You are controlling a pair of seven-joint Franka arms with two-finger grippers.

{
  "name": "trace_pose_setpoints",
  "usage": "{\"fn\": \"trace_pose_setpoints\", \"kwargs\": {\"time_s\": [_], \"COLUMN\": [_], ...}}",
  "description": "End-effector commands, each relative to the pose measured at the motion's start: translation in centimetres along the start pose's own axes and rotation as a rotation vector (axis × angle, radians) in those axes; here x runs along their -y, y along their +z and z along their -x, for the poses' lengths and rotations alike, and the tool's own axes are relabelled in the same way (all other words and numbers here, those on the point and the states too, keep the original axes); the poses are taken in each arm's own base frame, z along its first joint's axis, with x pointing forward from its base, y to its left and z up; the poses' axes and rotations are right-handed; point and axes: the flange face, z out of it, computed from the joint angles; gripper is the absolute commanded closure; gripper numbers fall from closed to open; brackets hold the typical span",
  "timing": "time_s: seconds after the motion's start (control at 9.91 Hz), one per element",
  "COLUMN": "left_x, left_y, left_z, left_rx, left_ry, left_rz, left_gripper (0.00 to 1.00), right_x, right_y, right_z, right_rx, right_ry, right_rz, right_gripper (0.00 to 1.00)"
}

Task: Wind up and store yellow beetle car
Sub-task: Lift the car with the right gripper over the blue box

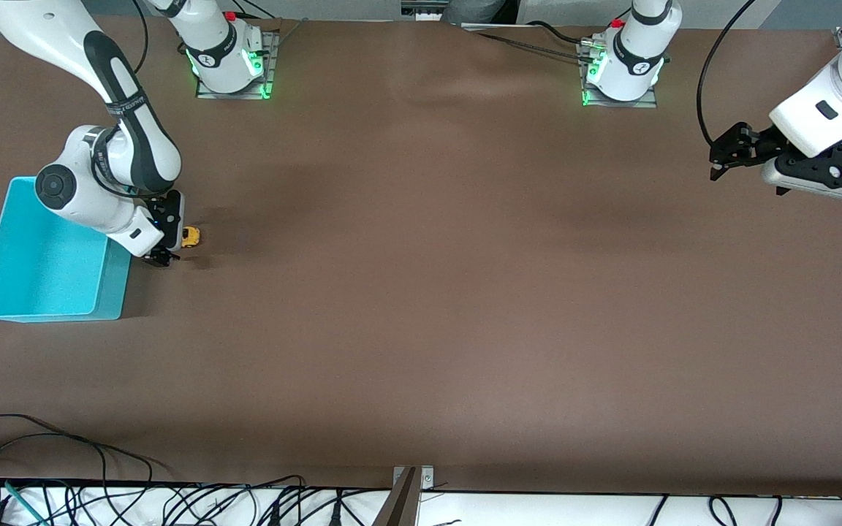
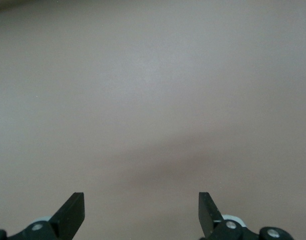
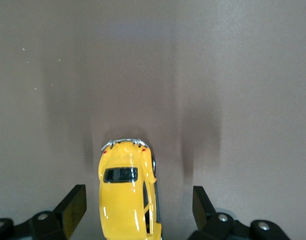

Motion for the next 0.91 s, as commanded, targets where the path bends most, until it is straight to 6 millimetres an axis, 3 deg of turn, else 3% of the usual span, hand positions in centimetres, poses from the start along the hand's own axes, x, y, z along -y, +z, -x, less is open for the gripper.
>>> {"fn": "trace_pose_setpoints", "kwargs": {"time_s": [0.0,0.1,0.2,0.5,0.81], "left_x": [-0.4,-0.4,-0.4,-0.6,-0.5], "left_y": [-0.4,-0.4,-0.4,-0.4,-0.4], "left_z": [0.4,0.4,0.4,0.3,0.3], "left_rx": [0.005,0.005,0.005,0.005,0.005], "left_ry": [-0.007,-0.005,-0.003,-0.002,-0.002], "left_rz": [0.0,0.0,0.0,0.0,0.0], "left_gripper": [0.0,0.0,0.0,0.0,0.0], "right_x": [0.1,0.1,0.1,-0.1,-1.4], "right_y": [0.1,0.2,0.2,-1.0,-6.8], "right_z": [0.2,0.3,0.3,0.0,-2.7], "right_rx": [-0.015,-0.015,-0.015,-0.021,-0.094], "right_ry": [-0.006,-0.005,-0.005,-0.02,0.085], "right_rz": [0.01,0.008,0.008,0.013,-0.002], "right_gripper": [0.54,0.81,1.0,1.0,1.0]}}
